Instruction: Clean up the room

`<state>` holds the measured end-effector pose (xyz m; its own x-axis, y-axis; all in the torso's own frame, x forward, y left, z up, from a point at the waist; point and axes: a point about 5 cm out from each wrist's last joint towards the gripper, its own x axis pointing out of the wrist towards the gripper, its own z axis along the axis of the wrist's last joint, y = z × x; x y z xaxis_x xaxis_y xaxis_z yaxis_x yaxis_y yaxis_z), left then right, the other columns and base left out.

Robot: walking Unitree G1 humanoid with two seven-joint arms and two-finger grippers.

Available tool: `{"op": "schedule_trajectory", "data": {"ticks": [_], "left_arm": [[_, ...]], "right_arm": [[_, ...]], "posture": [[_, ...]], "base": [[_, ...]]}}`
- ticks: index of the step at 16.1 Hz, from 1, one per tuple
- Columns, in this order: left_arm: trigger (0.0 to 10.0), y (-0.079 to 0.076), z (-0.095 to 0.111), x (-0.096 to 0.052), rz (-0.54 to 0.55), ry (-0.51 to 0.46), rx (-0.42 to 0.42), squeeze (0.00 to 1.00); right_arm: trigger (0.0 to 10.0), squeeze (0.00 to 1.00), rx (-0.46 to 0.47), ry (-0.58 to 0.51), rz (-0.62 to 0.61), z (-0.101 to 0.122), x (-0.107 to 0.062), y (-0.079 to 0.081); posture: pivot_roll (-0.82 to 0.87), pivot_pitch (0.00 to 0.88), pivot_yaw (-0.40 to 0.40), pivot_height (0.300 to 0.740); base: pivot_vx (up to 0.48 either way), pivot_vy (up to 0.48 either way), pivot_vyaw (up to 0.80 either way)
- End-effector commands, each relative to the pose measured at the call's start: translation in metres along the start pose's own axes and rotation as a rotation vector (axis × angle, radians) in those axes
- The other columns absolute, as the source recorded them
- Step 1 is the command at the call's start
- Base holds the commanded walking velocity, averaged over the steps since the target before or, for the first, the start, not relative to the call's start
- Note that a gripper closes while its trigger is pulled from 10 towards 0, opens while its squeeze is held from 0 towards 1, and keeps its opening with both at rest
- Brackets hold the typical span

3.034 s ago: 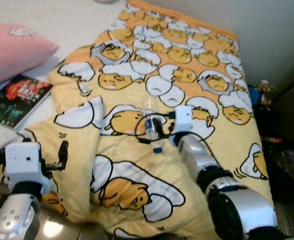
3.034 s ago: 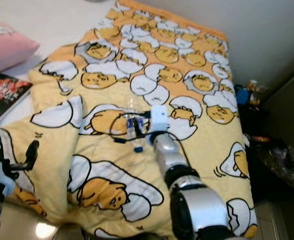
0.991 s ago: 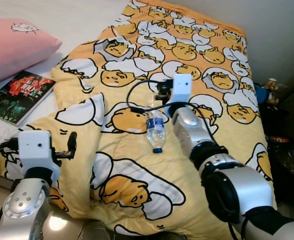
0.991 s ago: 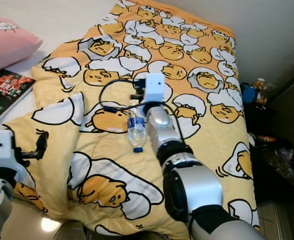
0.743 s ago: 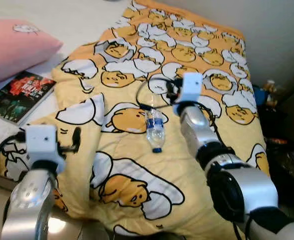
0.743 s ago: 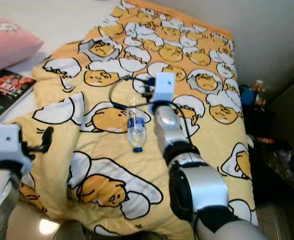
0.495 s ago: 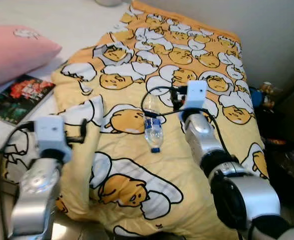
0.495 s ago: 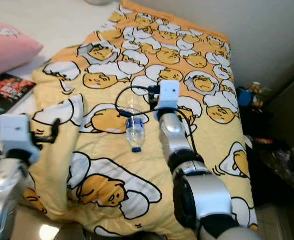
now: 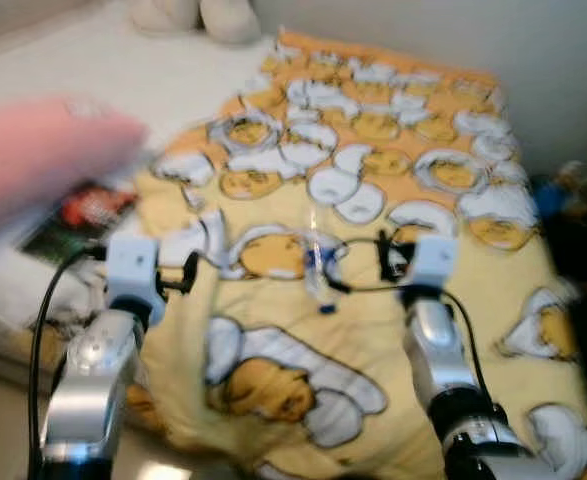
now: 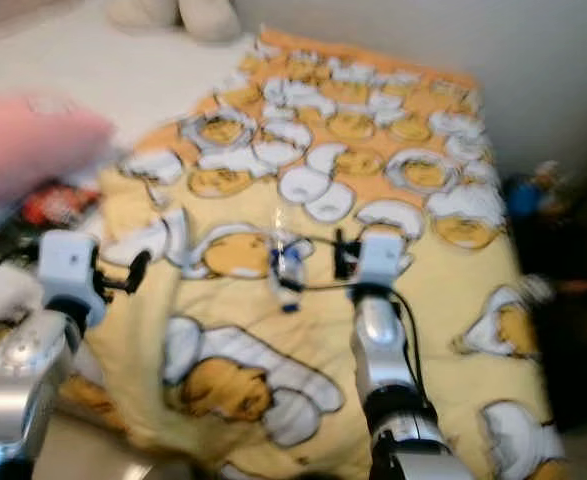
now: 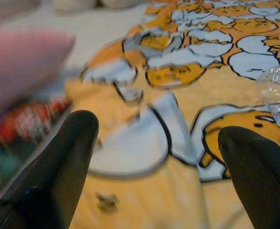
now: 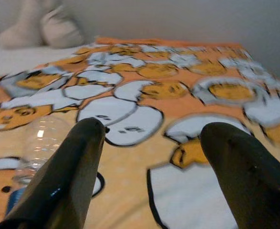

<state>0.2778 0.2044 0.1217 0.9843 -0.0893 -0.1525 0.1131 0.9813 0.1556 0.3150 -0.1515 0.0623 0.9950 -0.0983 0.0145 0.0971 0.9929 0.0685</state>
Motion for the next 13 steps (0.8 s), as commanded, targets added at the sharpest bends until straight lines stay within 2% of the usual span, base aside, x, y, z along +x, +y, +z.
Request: {"op": "schedule_trajectory", "data": {"ticks": [1,3,4,6,10,11,13], "left_arm": [[10.0,-0.002,0.003,0.005,-0.047,-0.008,0.023,0.0],[10.0,0.0,0.011,0.019,-0.073,-0.023,0.047,0.0],[10.0,-0.005,0.014,0.03,-0.084,-0.036,0.042,0.0],[10.0,-0.017,0.013,0.035,-0.126,-0.04,-0.001,0.0],[10.0,-0.033,0.004,0.039,-0.163,-0.039,-0.086,0.0],[10.0,-0.04,0.002,0.04,-0.181,-0.042,-0.093,0.0],[10.0,-0.044,0.001,0.041,-0.192,-0.039,-0.077,0.0]], "right_arm": [[10.0,1.0,0.021,-0.01,-0.045,-0.001,-0.005,-0.003],[10.0,1.0,0.028,-0.001,-0.065,-0.005,-0.014,-0.003],[10.0,1.0,0.005,-0.009,-0.077,-0.005,-0.019,-0.009],[10.0,1.0,-0.03,-0.011,-0.087,-0.003,-0.019,-0.016],[10.0,1.0,-0.065,-0.004,-0.084,0.001,-0.022,-0.027],[10.0,1.0,-0.071,0.007,-0.087,0.001,-0.025,-0.03],[10.0,1.0,-0.076,0.024,-0.087,-0.003,-0.029,-0.03]], "posture": [[0.21,0.0,0.018,0.74],[0.18,0.0,0.043,0.74],[0.14,0.0,0.054,0.74],[0.11,0.0,0.049,0.74],[0.08,0.0,0.026,0.74],[0.08,0.0,0.027,0.74],[0.07,0.0,0.029,0.74]], "base": [[0.0,0.0,0.0],[0.0,0.0,0.0],[0.0,0.0,0.0],[0.0,0.0,0.0],[0.0,0.473,-0.76],[0.0,0.469,-0.74],[0.0,0.465,-0.74]]}}
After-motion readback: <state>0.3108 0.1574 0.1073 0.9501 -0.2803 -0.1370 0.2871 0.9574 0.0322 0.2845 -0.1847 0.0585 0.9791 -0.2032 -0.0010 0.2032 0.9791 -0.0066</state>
